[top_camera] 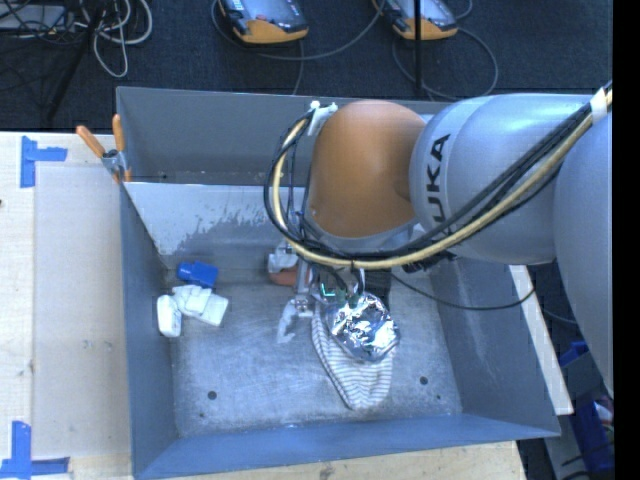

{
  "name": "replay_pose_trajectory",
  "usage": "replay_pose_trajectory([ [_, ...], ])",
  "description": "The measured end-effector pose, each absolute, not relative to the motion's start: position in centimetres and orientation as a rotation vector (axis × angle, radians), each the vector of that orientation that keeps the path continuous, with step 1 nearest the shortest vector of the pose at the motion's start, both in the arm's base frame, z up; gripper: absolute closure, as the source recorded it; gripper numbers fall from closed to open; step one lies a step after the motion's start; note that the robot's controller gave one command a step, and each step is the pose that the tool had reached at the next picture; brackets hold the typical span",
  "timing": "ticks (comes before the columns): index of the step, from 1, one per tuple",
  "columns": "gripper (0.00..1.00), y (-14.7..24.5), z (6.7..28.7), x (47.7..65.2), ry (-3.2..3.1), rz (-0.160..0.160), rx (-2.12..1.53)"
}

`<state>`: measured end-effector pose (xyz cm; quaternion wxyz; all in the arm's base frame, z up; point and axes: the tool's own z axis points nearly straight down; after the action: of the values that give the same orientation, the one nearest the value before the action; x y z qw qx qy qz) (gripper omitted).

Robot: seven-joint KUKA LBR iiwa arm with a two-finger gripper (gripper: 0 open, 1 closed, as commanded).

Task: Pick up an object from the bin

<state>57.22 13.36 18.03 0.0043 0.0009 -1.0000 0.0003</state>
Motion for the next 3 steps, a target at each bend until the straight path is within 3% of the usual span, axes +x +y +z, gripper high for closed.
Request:
replay_pose_trajectory([
  [1,0.0,13.3,18.5,57.4,-3.14,-0.001,-0.002],
  [2,0.0,16.8,12.3,60.4,-3.148,-0.005,-0.098],
  [3,0.0,19.9,11.4,60.6,-3.127,0.003,-0.216],
])
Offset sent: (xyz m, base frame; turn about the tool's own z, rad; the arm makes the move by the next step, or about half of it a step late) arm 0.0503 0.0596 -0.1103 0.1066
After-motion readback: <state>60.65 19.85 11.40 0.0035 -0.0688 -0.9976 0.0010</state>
